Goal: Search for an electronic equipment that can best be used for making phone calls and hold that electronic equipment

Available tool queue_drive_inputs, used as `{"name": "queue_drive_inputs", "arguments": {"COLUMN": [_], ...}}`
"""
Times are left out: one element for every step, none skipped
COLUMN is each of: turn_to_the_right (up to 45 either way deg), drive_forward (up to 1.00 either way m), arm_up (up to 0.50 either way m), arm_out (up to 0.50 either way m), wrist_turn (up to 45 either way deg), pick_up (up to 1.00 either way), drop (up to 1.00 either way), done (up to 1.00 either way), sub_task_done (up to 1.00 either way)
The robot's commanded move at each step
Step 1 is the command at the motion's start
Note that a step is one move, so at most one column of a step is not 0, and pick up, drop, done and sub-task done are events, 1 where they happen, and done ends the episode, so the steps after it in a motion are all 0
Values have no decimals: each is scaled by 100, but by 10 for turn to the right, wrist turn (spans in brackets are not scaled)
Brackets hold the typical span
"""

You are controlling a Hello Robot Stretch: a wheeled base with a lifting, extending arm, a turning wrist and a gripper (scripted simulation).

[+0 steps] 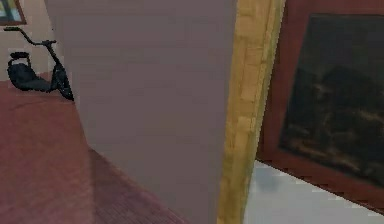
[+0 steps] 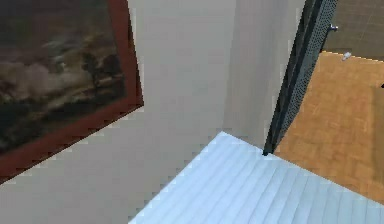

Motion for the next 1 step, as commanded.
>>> {"name": "queue_drive_inputs", "arguments": {"turn_to_the_right": [-420], "drive_forward": [0], "arm_up": [0], "arm_out": [0], "wrist_turn": [0], "pick_up": [0], "drop": [0], "done": [0], "sub_task_done": [0]}}
